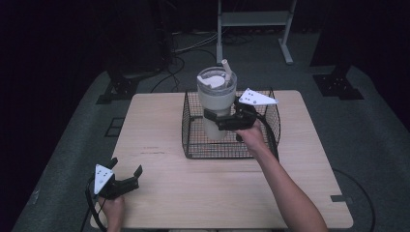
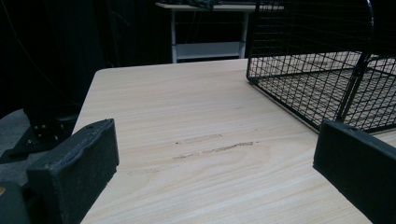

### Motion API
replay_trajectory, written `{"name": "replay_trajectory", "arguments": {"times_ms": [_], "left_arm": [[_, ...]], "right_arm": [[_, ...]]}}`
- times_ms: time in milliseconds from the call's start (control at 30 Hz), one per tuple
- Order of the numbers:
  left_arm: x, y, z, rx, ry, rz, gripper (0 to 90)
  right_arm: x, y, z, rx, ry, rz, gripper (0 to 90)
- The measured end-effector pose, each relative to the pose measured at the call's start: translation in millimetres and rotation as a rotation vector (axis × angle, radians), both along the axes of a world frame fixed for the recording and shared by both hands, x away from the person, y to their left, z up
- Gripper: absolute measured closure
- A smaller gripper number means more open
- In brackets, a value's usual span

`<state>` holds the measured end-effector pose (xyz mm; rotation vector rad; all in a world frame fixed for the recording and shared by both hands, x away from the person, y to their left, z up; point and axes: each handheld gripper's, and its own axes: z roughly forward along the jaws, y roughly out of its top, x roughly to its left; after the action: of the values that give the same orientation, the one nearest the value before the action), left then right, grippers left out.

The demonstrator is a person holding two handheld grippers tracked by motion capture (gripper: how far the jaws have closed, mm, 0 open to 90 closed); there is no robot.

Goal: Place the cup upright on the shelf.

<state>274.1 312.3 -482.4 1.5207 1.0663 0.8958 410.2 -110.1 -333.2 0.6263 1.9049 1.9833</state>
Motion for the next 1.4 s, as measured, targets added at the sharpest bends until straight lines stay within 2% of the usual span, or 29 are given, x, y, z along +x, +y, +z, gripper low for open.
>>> {"name": "replay_trajectory", "arguments": {"times_ms": [233,667,800,1400], "left_arm": [[-0.1,-0.7,-0.1,-0.006,-0.001,0.0,0.0],[-0.4,1.0,-0.1,-0.017,-0.005,0.001,0.0],[-0.2,1.3,-0.1,-0.015,-0.005,-0.001,0.0],[-0.7,2.2,0.2,-0.016,-0.004,-0.002,0.0]], "right_arm": [[16.2,7.1,0.9,-0.029,0.002,0.003,7.9],[44.3,19.9,-1.4,-0.05,0.016,0.02,8.0],[52.7,21.1,-6.1,-0.066,0.024,0.026,8.0],[78.5,29.1,-30.8,-0.054,0.073,0.07,8.1]]}}
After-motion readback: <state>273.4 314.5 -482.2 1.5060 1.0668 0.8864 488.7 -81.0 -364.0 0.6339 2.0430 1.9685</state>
